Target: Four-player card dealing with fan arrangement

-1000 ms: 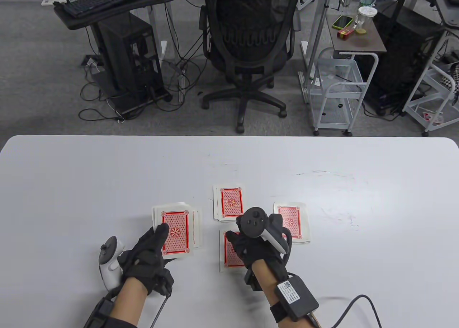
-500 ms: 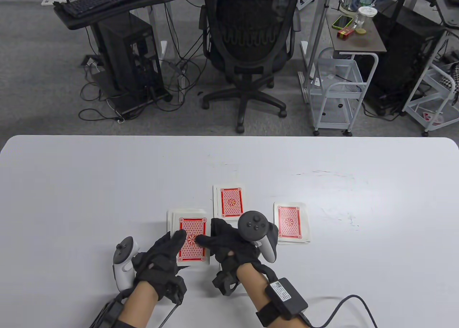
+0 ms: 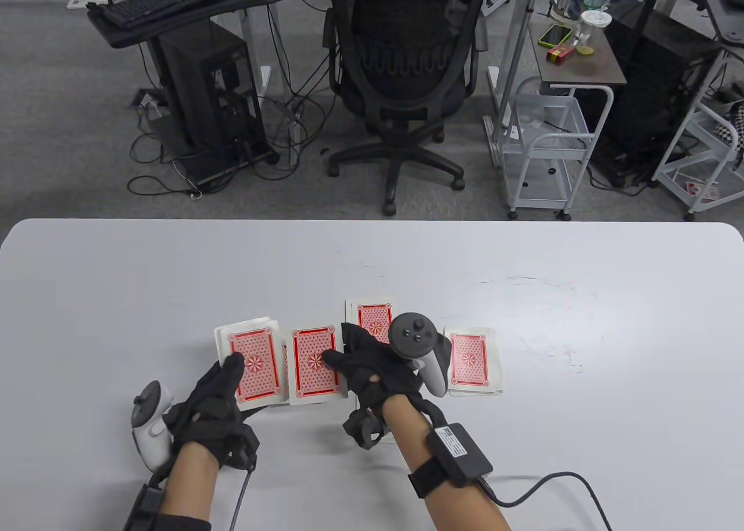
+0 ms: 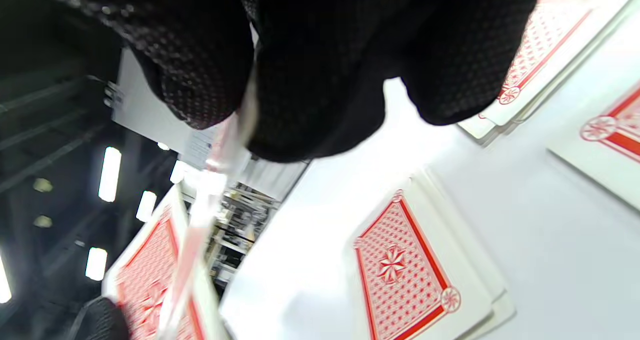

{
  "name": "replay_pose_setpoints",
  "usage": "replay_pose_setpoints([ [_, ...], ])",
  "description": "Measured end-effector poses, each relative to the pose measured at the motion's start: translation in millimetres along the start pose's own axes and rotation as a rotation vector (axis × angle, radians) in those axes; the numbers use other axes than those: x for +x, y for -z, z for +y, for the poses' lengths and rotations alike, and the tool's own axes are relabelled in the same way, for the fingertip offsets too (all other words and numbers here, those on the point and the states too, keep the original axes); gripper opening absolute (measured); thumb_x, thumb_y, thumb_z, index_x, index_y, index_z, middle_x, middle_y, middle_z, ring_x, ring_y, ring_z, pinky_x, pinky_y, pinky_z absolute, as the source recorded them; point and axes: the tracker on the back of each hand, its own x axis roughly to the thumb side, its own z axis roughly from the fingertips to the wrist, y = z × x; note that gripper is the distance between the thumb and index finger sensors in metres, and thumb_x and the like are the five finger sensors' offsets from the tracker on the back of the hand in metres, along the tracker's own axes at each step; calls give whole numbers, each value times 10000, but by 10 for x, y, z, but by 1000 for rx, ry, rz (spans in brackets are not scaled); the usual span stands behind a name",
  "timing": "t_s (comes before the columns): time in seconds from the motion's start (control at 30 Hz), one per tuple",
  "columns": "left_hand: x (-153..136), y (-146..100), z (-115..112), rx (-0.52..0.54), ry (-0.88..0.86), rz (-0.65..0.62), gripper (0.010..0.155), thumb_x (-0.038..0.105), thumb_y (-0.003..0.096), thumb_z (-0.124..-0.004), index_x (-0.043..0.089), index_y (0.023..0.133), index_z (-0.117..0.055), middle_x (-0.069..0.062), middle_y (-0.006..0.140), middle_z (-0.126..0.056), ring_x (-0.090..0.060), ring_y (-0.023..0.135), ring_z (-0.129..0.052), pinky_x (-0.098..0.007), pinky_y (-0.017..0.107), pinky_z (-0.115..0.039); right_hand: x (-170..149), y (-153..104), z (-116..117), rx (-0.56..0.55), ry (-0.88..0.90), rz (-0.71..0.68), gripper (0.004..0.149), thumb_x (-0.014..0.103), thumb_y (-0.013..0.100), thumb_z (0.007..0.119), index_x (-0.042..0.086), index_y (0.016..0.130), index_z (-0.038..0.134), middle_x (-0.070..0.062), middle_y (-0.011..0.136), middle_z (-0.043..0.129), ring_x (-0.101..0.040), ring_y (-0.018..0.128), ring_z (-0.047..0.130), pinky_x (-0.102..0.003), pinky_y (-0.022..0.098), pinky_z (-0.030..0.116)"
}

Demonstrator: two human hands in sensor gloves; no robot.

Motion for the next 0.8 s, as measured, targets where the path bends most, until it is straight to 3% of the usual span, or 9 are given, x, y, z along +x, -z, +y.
replay_pose_setpoints([
  [0.13, -6, 31, 179, 44, -70, 17, 462, 528, 519, -772, 331, 935, -740, 91, 891, -909, -235, 749, -1010, -432, 540, -870, 165, 341, 246, 41, -244, 65, 756, 343, 513, 847, -20, 1050, 456, -25, 730, 832, -100, 332, 1023, -483, 454, 794],
  [0.27, 4, 56, 169, 32, -55, 17, 460, 531, 520, -769, 335, 935, -738, 96, 892, -908, -232, 753, -1009, -430, 544, -869, 208, 563, 523, 48, -403, 124, 768, 370, 516, 844, -37, 1043, 463, -6, 677, 859, -78, 288, 1033, -460, 437, 815],
  [0.47, 14, 80, 103, 4, -48, 19, 460, 530, 521, -770, 332, 935, -739, 95, 890, -911, -231, 750, -1011, -428, 542, -872, 181, 732, 881, 10, -846, 190, 787, 433, 508, 849, -26, 1039, 494, 41, 605, 886, -54, 217, 1012, -447, 419, 826],
  [0.57, 21, 89, 85, -7, -45, 18, 460, 531, 521, -770, 332, 935, -740, 95, 890, -911, -232, 751, -1011, -429, 543, -870, 123, 762, 991, 64, -1013, 223, 800, 505, 503, 833, 10, 1045, 515, 65, 589, 885, -33, 209, 988, -440, 426, 826],
  [0.7, 17, 98, 71, -14, -41, 19, 460, 531, 523, -770, 331, 936, -739, 92, 889, -912, -232, 751, -1010, -430, 542, -870, 142, 723, 928, 59, -969, 196, 774, 504, 510, 823, 29, 1046, 530, 45, 616, 886, -59, 233, 995, -457, 440, 815],
  [0.8, 6, 96, 34, -24, -43, 18, 460, 530, 521, -772, 329, 934, -742, 89, 887, -913, -232, 746, -1012, -430, 540, -872, 273, 612, 702, 46, -755, 135, 721, 493, 549, 773, 37, 1052, 532, -5, 701, 864, -114, 332, 1022, -494, 478, 783],
])
